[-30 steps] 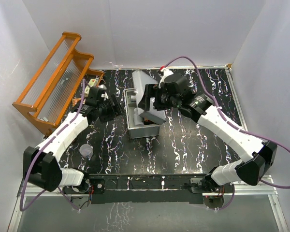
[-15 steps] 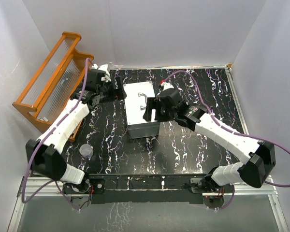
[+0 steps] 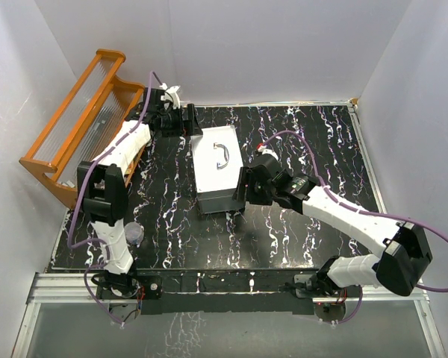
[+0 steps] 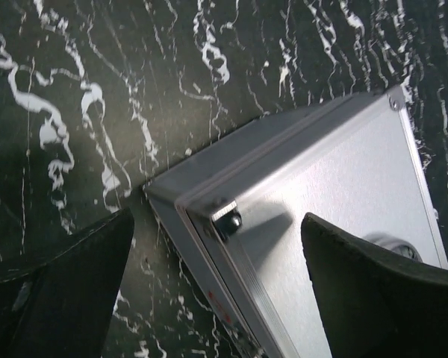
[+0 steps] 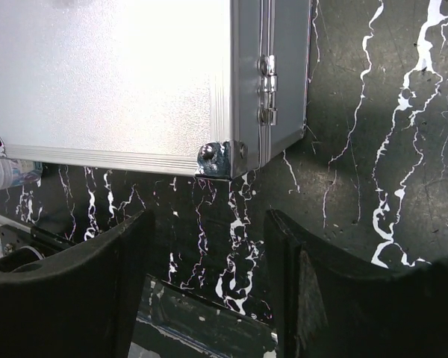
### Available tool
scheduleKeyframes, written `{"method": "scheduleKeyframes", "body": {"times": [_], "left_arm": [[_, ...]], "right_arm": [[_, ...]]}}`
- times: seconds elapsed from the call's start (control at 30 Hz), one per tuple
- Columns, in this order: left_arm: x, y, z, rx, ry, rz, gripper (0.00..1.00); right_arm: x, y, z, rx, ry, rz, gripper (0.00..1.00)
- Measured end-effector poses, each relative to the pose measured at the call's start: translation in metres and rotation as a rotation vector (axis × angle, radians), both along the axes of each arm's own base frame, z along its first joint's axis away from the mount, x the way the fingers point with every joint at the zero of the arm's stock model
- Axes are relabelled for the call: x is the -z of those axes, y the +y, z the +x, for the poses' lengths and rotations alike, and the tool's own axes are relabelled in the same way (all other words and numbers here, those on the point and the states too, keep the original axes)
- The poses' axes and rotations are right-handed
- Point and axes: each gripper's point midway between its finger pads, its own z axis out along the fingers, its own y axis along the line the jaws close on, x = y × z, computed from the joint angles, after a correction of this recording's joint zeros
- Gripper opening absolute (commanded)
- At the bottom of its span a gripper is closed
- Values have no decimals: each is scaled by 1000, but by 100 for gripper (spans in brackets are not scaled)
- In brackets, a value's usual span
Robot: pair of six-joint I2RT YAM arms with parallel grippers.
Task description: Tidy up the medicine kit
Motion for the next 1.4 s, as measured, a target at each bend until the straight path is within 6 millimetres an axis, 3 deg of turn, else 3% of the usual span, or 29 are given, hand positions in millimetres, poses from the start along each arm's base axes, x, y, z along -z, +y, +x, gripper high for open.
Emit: {"method": "scheduleKeyframes", "body": {"times": [0.13, 0.33, 0.47, 0.63, 0.9, 1.4], "left_arm": [[4, -5, 20, 75, 2, -91, 83], [10, -23, 19, 235, 50, -255, 66], [9, -33, 10, 316, 62, -313, 56], [9, -34, 1, 385, 45, -327, 55], [7, -18, -22, 436, -6, -275, 41], [11, 9, -81, 178, -21, -275, 42]], "right_arm": [[-2, 1, 1, 1, -7, 6, 56], [3, 4, 3, 2, -14, 18, 51], [12, 5, 4, 17, -4, 24, 46], [19, 3, 11, 59, -10, 11, 44], [31, -12, 14, 113, -10, -91, 43], [37, -67, 50, 221, -67, -248, 43]]}}
